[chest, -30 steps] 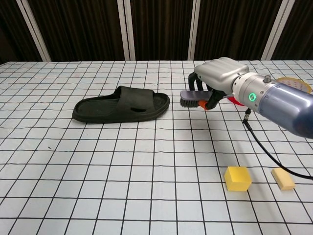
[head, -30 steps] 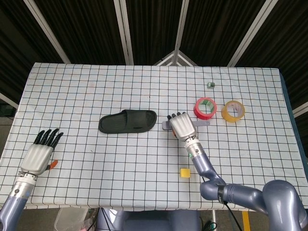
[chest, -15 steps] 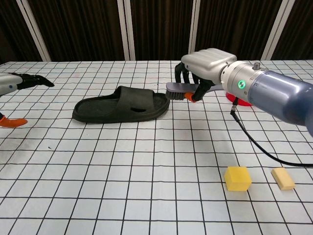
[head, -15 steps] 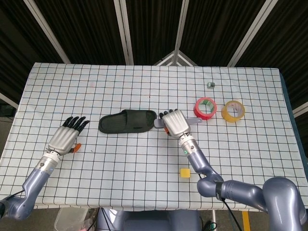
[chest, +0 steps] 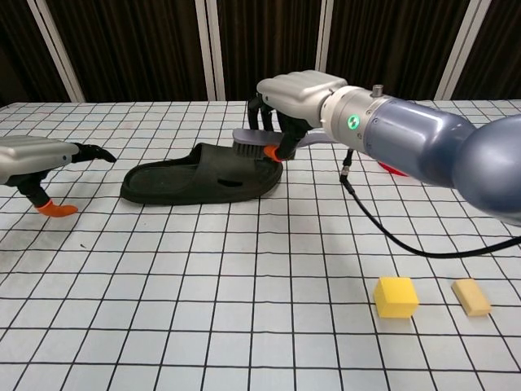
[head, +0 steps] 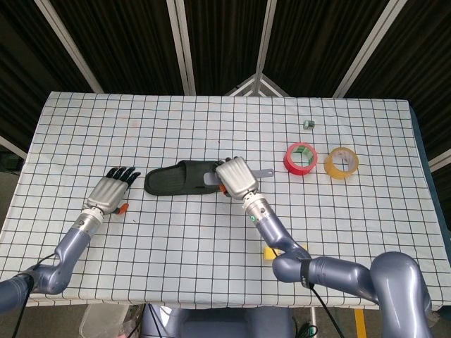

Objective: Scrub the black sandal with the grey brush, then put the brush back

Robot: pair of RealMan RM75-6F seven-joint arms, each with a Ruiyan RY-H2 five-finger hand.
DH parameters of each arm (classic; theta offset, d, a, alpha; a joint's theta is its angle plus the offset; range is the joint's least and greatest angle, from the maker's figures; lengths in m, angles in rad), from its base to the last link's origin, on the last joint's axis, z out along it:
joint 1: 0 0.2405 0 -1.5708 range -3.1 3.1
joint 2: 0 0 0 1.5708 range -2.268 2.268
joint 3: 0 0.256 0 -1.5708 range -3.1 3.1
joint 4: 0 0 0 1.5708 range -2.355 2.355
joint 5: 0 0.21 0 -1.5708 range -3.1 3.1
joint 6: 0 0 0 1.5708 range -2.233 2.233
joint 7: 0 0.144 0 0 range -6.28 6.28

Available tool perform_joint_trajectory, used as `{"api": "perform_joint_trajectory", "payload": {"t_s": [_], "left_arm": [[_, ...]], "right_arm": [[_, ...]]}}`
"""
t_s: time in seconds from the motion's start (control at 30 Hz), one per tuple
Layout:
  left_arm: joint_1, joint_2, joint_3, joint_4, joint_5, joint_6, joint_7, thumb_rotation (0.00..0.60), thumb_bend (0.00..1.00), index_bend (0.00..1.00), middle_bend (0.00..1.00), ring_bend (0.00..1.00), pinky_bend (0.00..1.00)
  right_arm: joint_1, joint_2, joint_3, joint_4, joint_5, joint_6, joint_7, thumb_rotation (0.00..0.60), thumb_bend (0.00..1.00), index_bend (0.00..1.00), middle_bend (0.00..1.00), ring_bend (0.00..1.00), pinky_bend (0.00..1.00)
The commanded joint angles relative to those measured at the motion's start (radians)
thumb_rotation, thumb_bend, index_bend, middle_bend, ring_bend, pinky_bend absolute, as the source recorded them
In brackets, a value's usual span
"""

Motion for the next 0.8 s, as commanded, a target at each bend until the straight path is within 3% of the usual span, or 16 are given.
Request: {"api": "perform_joint_trajectory", "payload": {"t_s": [0.03,0.47,0.8], "left_arm": [[-0.015,-0.016,0.006,0.033,-0.023,-0.021,-0.005,0.600,0.49,0.00,0.00,0.00,0.02],[-0.077,-0.040,0.019,0.095,-0.143,-0.090,0.030,0.600,0.50,0.00,0.00,0.00,0.02],[-0.055,-0.006,0.045,-0.006,-0.017,0.039,0.018,0.600,0.50,0.00,0.00,0.00,0.02]], "right_arm": [[0.012,-0.015,0.006,0.012,0.005,-0.010,0.013,0.600,0.47,0.63,0.56,0.47,0.53],[0.048,-0.061,0.010,0.054,-0.017,-0.030,0.078,0.600,0.47,0.63,0.56,0.47,0.53],[0.048,-0.039,0.010,0.035,-0.011,-0.011,0.067,0.600,0.47,0.63,0.56,0.47,0.53]]}}
